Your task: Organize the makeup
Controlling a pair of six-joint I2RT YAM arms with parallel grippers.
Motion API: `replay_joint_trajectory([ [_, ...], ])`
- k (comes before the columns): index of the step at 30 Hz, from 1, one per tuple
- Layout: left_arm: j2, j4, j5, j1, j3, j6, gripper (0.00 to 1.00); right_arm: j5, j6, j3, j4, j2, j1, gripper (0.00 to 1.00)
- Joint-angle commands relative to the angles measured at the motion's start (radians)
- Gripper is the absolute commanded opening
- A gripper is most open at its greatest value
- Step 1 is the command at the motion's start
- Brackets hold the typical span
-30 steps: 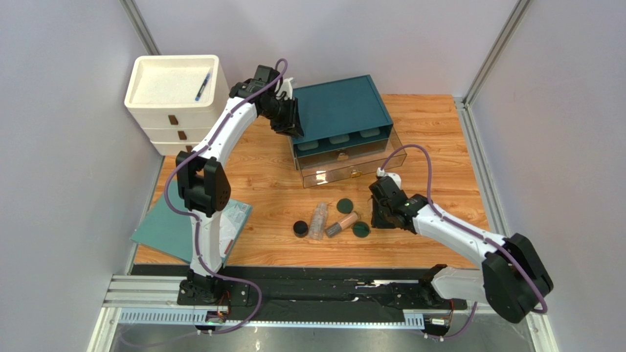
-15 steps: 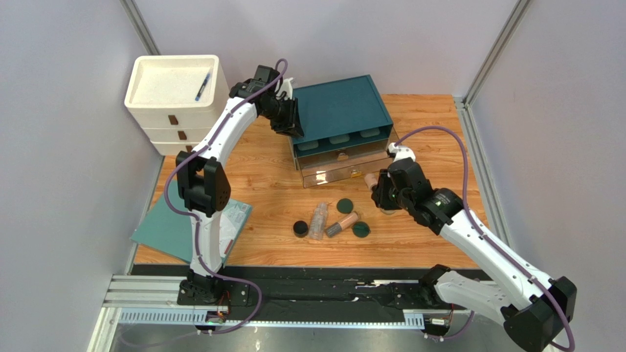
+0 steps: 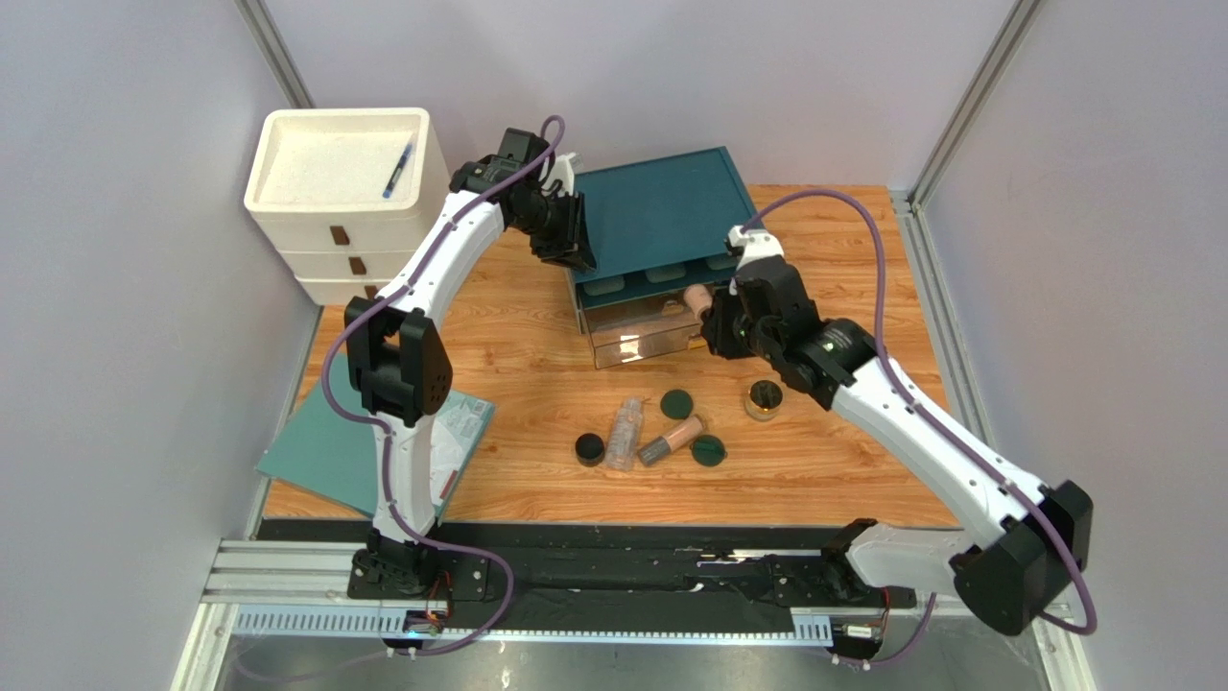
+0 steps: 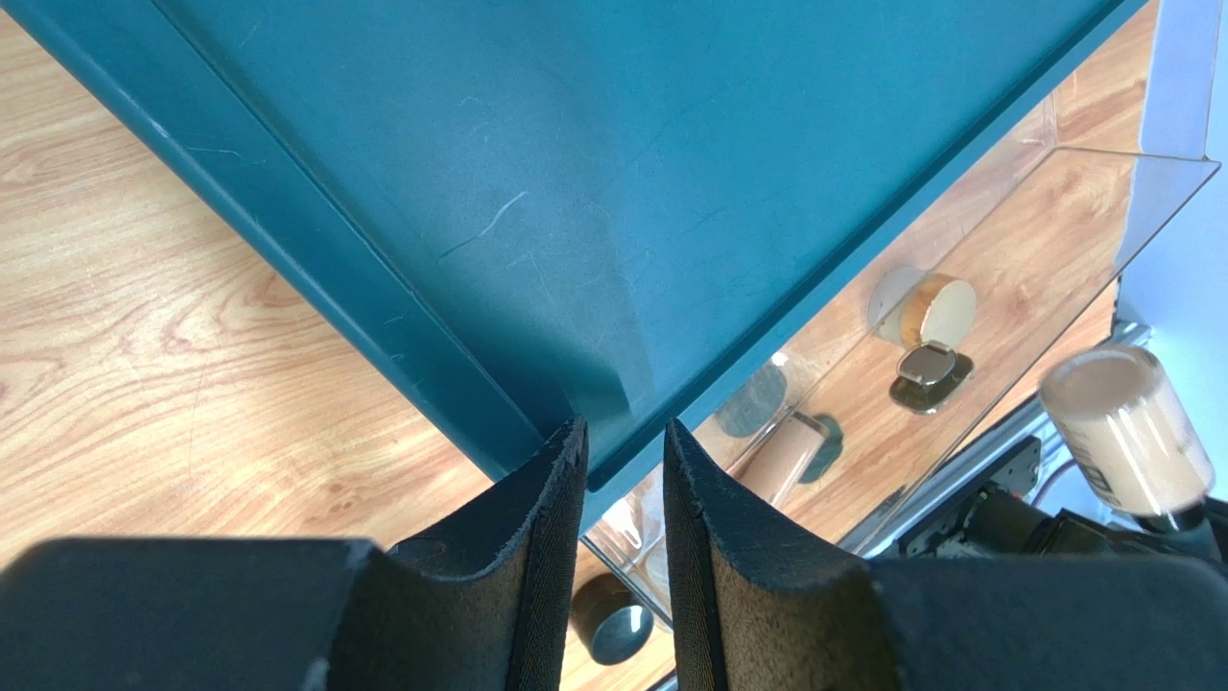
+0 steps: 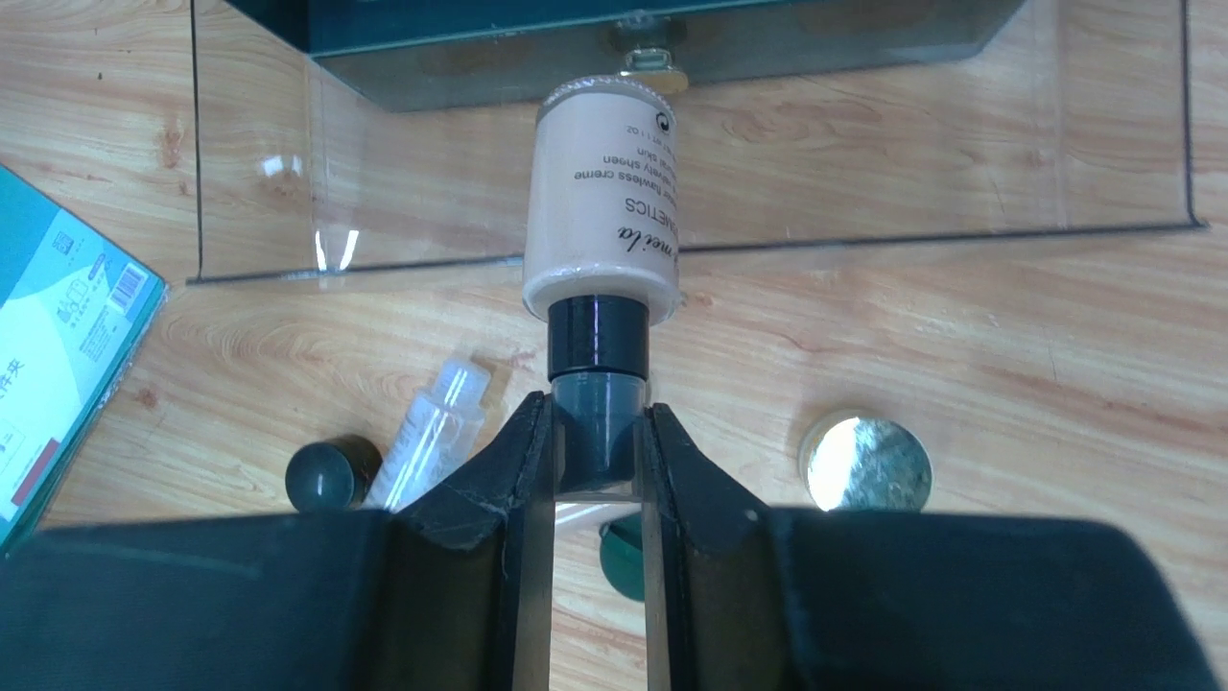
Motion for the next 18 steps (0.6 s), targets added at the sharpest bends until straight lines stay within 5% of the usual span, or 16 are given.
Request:
replay_joint_trajectory([
  [1, 0.029, -0.178, -0.123, 0.013, -0.052, 0.07, 0.34, 0.001, -0.037, 0.11, 0.129, 0.08, -0.001, 0.0],
  [10, 0.032, -0.184, -0.126, 0.013, -0.047, 0.075, 0.34, -0.041, -0.037, 0.219, 0.112, 0.306, -0.006, 0.05],
  [18, 0.032, -0.184, -0.116, 0.013, -0.051, 0.069, 0.34, -0.036, 0.041, 0.269, 0.153, 0.41, -0.007, 0.27],
])
